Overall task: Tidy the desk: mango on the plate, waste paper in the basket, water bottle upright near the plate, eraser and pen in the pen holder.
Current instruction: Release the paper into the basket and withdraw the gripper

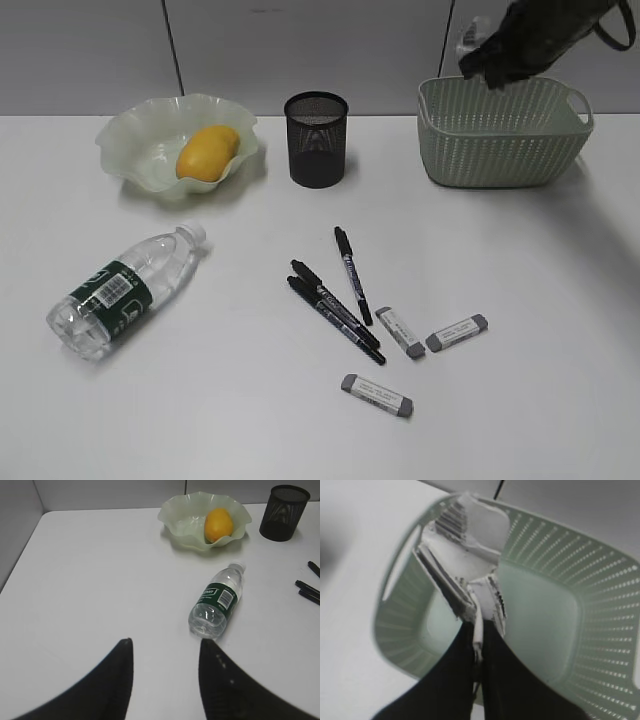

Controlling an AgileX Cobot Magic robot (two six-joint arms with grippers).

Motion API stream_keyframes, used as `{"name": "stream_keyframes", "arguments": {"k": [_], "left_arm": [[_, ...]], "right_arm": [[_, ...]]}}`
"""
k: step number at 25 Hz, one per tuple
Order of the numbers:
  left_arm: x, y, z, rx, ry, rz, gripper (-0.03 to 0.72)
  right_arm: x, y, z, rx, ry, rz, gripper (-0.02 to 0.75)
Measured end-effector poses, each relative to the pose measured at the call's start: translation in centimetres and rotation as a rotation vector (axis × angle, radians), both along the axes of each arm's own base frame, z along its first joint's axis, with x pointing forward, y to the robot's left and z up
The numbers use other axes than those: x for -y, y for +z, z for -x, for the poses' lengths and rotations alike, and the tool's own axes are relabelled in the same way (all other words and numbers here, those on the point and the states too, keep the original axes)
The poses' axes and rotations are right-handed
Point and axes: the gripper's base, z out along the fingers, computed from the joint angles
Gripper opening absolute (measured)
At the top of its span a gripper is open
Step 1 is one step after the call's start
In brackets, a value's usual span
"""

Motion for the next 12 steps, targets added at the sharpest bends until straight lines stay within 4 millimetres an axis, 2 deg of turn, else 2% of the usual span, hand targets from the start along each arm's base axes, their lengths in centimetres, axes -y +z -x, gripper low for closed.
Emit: {"name": "stream_keyframes", "arguments": {"k": [1,2,4,5,6,8,12], "left_arm": [[0.0,0.0,0.0,0.0,0.0,0.0,0.323],[0.0,0.0,0.0,0.0,0.0,0.0,0.323],[0.0,0.0,0.0,0.0,0.0,0.0,0.323],[0.0,0.0,0.0,0.0,0.0,0.0,0.323],[0.0,0.0,0.0,0.0,0.0,0.0,0.323],[0.0,0.0,0.0,0.0,0.001,-0.001,0.323],[0.0,0.0,0.0,0.0,0.002,-0.003,0.32]], "right_arm": [[0.3,-0.8,-0.5,-0.041,-0.023,-0.011,0.076],[0.6,-1.6,-1.0,-0.079,-0.04,-0.014,0.155],[0.8,-2.4,-1.5,-0.133,-0.053,-0.013,0.369],[0.8,-2.2,-1.5,-0.149,-0.057,-0.013,0.49],[0.8,-2.0,-1.4,-0.163,-0.06,-0.018,0.556],[0.8,-0.9,-1.1,-0.168,-0.063,-0.019,0.579],[0.8,3.1,1.5,-0.17,-0.062,-0.061,0.521]]}}
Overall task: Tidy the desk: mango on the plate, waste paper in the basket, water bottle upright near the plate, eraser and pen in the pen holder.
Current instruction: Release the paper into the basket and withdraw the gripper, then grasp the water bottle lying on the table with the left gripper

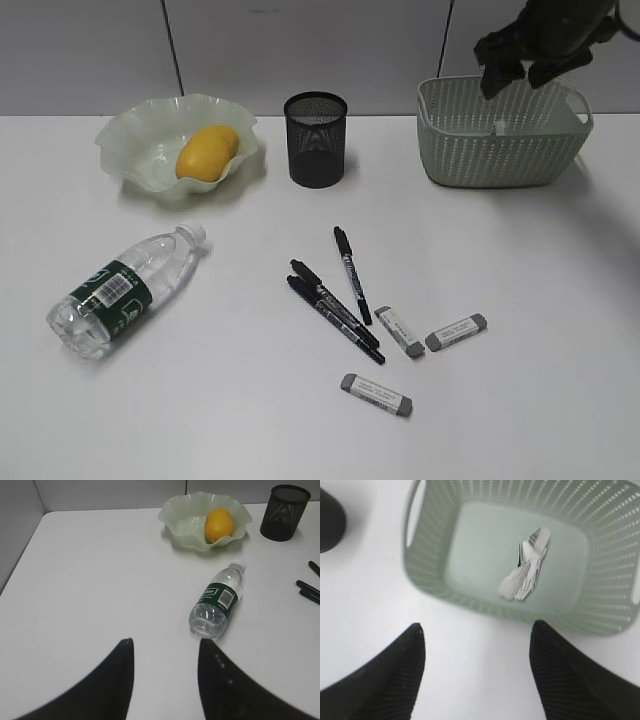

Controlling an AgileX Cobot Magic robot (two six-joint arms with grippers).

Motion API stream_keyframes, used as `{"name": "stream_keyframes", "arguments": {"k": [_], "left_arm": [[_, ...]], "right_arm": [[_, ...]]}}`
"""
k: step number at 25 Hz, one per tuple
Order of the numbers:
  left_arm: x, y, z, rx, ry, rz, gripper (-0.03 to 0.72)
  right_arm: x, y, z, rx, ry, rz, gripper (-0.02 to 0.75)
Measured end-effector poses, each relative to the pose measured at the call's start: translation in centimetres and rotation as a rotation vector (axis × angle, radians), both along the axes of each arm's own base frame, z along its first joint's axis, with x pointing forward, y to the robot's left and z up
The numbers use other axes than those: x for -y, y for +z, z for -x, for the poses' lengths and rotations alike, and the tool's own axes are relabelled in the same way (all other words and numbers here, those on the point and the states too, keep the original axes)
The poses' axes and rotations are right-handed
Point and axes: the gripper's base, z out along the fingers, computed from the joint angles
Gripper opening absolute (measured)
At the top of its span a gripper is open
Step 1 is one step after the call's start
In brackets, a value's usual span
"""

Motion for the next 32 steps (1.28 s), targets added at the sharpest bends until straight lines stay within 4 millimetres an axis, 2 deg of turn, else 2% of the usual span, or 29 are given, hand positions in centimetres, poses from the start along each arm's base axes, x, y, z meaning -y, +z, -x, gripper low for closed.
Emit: {"name": "stream_keyframes", "arguments": {"k": [3,5,8,11,14,17,19,23,26,29,32], "left_arm": [[0.0,0.0,0.0,0.0,0.0,0.0,0.309],[0.0,0.0,0.0,0.0,0.0,0.0,0.307],[0.0,0.0,0.0,0.0,0.0,0.0,0.307],[0.0,0.0,0.0,0.0,0.0,0.0,0.306],[0.0,0.0,0.0,0.0,0.0,0.0,0.306],[0.0,0.0,0.0,0.0,-0.001,0.001,0.306],[0.0,0.0,0.0,0.0,-0.001,0.001,0.306],[0.0,0.0,0.0,0.0,-0.001,0.001,0.306],[0.0,0.0,0.0,0.0,-0.001,0.001,0.306],[0.0,0.0,0.0,0.0,-0.002,0.003,0.306],[0.1,0.0,-0.3,-0.012,-0.003,-0.002,0.309]], "right_arm": [[0.4,3.3,4.1,0.016,0.009,-0.03,0.507],[1.0,5.0,7.9,0.035,0.009,-0.042,0.505],[2.1,6.2,14.3,0.1,-0.001,-0.074,0.512],[3.3,6.2,21.3,0.135,-0.003,-0.086,0.571],[4.4,5.4,27.5,0.097,0.005,-0.084,0.646],[5.1,4.7,32.9,0.066,0.013,-0.108,0.655],[5.6,4.8,36.3,0.118,0.019,-0.127,0.655],[6.7,4.7,41.6,0.279,0.025,-0.137,0.638],[7.5,4.2,44.6,0.433,0.023,-0.134,0.598],[8.0,3.0,46.7,0.539,0.023,-0.146,0.58],[8.1,2.7,47.3,0.574,0.007,-0.166,0.578]]}}
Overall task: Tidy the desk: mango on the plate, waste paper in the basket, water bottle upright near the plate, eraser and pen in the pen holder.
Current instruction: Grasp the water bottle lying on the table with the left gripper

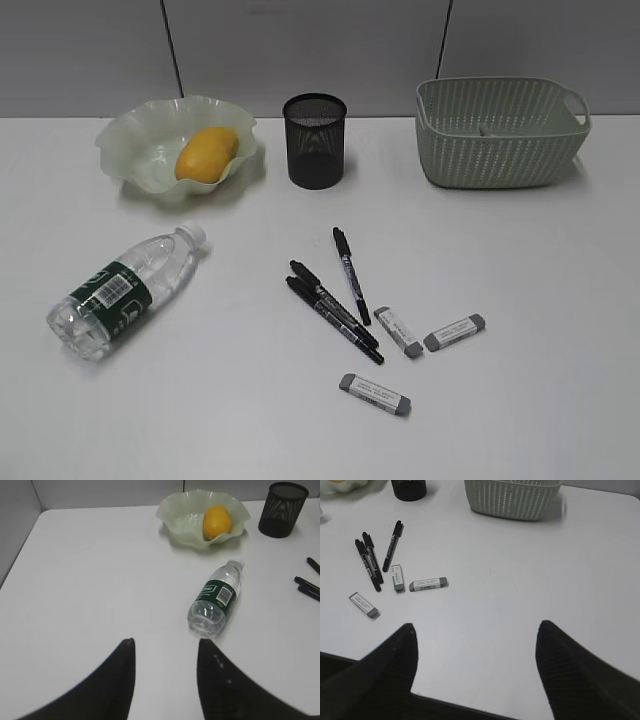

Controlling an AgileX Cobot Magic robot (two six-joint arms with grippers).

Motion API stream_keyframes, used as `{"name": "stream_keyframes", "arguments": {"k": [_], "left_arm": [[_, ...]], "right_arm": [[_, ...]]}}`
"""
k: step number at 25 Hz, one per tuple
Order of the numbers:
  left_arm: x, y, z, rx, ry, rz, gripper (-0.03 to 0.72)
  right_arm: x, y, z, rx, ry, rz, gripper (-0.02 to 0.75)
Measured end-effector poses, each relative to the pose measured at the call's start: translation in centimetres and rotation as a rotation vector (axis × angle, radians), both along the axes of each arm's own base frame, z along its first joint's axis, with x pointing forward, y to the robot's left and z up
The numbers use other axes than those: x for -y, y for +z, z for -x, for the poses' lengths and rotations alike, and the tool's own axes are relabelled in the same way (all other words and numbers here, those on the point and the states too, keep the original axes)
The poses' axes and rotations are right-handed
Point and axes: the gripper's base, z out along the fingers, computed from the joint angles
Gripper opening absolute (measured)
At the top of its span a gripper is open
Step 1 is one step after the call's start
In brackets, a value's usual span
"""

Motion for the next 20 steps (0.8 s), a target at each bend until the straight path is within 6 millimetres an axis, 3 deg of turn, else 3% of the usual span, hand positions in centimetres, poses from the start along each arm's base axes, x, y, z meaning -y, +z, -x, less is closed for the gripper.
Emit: {"name": "stream_keyframes", "arguments": {"k": [2,5,10,15,20], "left_arm": [[0.1,0.2,-0.7,-0.035,-0.01,-0.019,0.325],[0.4,1.3,-3.4,-0.086,-0.027,-0.037,0.401],[2.0,1.0,-12.7,-0.382,-0.118,-0.047,0.567],[5.3,-1.2,-22.4,-0.638,-0.278,-0.061,0.592],[9.9,-3.0,-28.6,-0.75,-0.395,-0.172,0.592]], "right_arm": [[0.0,-0.1,0.0,-0.006,-0.007,-0.009,0.577],[0.0,-0.1,-0.1,-0.008,-0.014,-0.013,0.576],[0.1,-0.1,-0.1,-0.008,-0.017,-0.015,0.573],[0.1,-0.1,-0.1,-0.007,-0.019,-0.014,0.573],[0.1,-0.1,-0.1,-0.007,-0.019,-0.014,0.573]]}}
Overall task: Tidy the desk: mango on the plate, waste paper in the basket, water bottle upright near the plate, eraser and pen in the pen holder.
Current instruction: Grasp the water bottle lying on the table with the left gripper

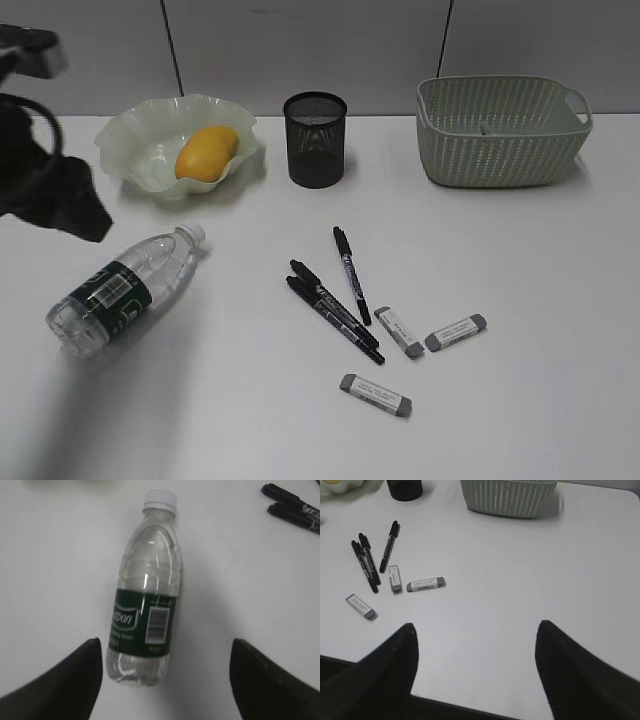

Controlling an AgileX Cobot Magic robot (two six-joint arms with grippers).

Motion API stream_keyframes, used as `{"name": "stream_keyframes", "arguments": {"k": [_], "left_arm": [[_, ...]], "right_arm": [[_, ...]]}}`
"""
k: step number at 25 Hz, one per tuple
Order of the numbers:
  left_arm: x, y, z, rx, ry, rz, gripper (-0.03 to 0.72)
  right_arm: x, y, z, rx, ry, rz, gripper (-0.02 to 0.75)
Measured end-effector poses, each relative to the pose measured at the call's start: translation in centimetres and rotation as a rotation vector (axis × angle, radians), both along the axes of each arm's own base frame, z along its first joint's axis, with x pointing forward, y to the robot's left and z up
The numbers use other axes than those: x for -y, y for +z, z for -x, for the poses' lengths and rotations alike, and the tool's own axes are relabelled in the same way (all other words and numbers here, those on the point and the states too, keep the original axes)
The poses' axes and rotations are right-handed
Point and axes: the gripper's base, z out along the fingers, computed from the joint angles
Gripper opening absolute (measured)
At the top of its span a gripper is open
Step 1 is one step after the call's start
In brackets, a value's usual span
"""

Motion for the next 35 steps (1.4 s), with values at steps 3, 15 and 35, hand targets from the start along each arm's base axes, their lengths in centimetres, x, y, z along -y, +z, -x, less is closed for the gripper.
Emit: {"name": "stream_keyframes", "arguments": {"k": [3,15,35], "left_arm": [[2.0,-1.4,-3.1,-0.08,-0.038,-0.052,0.592],[6.0,-7.1,-11.0,-0.27,-0.133,-0.249,0.592],[7.0,-12.4,-12.7,-0.36,-0.149,-0.334,0.413]], "right_arm": [[0.0,0.0,0.0,0.0,0.0,0.0,0.573],[0.0,0.0,0.0,0.0,-0.001,0.0,0.57],[0.0,0.0,0.0,-0.001,-0.003,-0.003,0.546]]}}
